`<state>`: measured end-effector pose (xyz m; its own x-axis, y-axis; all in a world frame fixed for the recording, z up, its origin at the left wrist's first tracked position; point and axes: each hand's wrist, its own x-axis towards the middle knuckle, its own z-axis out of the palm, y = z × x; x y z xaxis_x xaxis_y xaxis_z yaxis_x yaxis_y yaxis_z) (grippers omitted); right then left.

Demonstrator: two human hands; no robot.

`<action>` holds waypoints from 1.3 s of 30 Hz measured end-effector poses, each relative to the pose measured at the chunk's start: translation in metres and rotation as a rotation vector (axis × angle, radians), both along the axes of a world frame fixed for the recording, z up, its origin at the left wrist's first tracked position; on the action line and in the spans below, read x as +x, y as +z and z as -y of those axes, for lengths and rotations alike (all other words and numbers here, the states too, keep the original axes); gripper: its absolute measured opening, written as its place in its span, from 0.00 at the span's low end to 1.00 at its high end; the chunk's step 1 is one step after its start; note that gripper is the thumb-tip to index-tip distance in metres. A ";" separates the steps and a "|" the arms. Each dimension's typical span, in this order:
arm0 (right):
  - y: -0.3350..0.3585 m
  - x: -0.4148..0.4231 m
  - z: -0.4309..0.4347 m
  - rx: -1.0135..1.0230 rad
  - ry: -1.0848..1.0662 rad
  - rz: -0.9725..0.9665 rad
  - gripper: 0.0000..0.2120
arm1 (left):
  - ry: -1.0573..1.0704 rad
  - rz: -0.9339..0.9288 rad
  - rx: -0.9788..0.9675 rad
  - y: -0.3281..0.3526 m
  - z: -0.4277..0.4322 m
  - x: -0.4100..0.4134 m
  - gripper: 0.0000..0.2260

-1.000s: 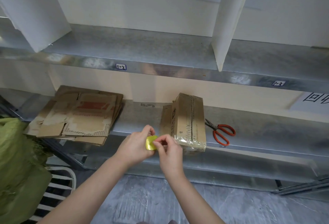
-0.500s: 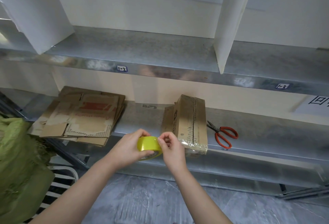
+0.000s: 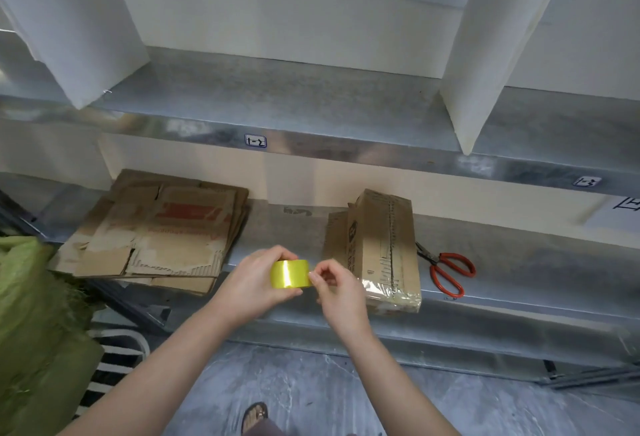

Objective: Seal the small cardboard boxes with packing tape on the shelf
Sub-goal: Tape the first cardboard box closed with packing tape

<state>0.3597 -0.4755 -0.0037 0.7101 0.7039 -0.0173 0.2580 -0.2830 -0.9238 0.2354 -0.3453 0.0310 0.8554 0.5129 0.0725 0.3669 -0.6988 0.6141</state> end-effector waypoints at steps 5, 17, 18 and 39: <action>-0.004 -0.022 -0.033 0.032 -0.026 0.077 0.09 | -0.060 -0.039 0.203 -0.012 -0.047 0.000 0.20; -0.042 -0.005 -0.102 -0.016 -0.243 -0.145 0.11 | -0.305 -0.135 -0.002 -0.037 -0.119 0.002 0.26; -0.044 -0.004 -0.105 -0.017 -0.256 -0.168 0.10 | -0.326 -0.141 -0.038 -0.040 -0.123 0.002 0.25; -0.100 -0.002 -0.121 -0.487 -0.371 -0.135 0.05 | -0.366 -0.324 0.170 -0.106 -0.160 0.042 0.29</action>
